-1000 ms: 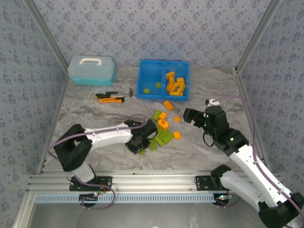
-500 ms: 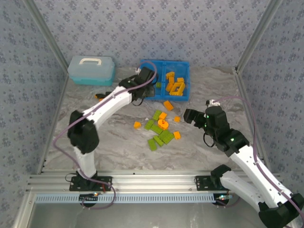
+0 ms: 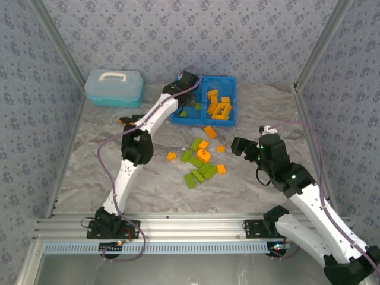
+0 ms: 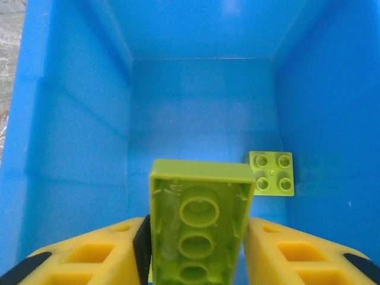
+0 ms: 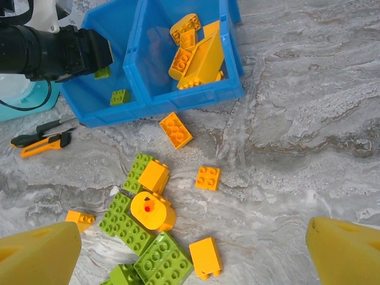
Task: Sort the legos into containers by color
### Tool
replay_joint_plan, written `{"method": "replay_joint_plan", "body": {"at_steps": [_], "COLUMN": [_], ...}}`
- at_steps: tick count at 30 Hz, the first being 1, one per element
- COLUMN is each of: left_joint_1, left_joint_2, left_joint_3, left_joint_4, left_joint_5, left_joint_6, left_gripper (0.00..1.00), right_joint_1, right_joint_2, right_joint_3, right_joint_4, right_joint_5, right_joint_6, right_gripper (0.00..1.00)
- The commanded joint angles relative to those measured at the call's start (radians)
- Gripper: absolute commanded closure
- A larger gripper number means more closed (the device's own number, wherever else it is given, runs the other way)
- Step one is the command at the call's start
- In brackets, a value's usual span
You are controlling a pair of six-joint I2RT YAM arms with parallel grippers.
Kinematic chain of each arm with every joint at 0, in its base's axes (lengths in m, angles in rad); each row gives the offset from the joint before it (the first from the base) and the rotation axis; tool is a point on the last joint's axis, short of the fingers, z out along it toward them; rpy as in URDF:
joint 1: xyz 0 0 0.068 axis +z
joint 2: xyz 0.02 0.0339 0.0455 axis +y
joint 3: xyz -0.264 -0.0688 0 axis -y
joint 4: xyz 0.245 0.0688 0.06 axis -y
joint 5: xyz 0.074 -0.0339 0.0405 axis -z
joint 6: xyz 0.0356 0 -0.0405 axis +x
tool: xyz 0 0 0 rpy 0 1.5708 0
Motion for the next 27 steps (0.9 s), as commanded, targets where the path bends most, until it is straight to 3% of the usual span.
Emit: {"method": "replay_joint_plan", "body": {"at_steps": [1,9,18,23,27], "left_joint_1": [-0.007,-0.025,-0.154,-0.274,-0.370], "left_joint_2": [-0.025,-0.222,-0.751,-0.911,-0.948], "left_joint_3": [0.053,-0.030,-0.797,-1.084,-1.196], "left_joint_4": [-0.017,-0.061,0.203,0.229,0.138], "left_joint_5": [0.028,0.062,0.084,0.048,-0.023], "left_joint_6": [0.006,-0.070,-0.213,-0.341,-0.494], "left_gripper": [0.46,0.45,0.45,0.45,0.44], "right_joint_1": [0.001,0.004,0.004,0.001,-0.001], "right_joint_2": [-0.012,-0.007,0.036,0.100,0.143], "right_joint_3": [0.035,0.046,0.005,0.014,0.026], "right_joint_4": [-0.021,-0.020,0.046,0.092,0.109], "right_joint_5": [0.014,0.016,0.012,0.004,-0.012], "right_joint_6": [0.015,0.015,0.007,-0.014,-0.019], "right_gripper": [0.00,0.00,0.00,0.00,0.00]}}
